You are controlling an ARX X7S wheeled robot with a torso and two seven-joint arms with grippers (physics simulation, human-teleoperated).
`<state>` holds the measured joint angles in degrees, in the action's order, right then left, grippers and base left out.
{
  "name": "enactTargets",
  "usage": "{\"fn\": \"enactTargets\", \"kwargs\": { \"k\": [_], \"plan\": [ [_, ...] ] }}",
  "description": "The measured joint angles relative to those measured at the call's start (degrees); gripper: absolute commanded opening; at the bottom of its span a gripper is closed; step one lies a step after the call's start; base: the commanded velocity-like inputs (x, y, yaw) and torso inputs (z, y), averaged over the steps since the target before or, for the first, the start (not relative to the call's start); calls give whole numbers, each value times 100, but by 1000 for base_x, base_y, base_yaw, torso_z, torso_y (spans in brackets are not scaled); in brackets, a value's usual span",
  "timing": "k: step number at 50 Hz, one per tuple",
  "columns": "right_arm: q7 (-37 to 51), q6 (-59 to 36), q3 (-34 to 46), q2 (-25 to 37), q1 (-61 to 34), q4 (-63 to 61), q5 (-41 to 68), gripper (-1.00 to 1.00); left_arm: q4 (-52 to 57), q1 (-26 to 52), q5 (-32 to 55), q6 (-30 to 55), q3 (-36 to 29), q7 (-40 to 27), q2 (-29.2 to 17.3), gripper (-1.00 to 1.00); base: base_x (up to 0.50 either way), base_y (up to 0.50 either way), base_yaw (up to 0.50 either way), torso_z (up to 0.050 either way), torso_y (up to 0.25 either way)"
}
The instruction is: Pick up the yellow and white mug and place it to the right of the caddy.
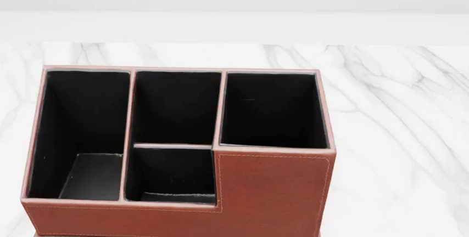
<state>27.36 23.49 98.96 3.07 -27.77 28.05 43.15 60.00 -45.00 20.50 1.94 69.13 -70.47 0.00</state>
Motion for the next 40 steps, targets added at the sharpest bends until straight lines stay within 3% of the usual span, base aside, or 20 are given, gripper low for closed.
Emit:
{"fn": "enactTargets", "kwargs": {
  "k": [40],
  "plan": [
    [1668,-1012,280,881,-841,-3094,-1161,-100,0,0,-31,7,-36,-4,0,100,0,0,0,0,0]
  ]
}}
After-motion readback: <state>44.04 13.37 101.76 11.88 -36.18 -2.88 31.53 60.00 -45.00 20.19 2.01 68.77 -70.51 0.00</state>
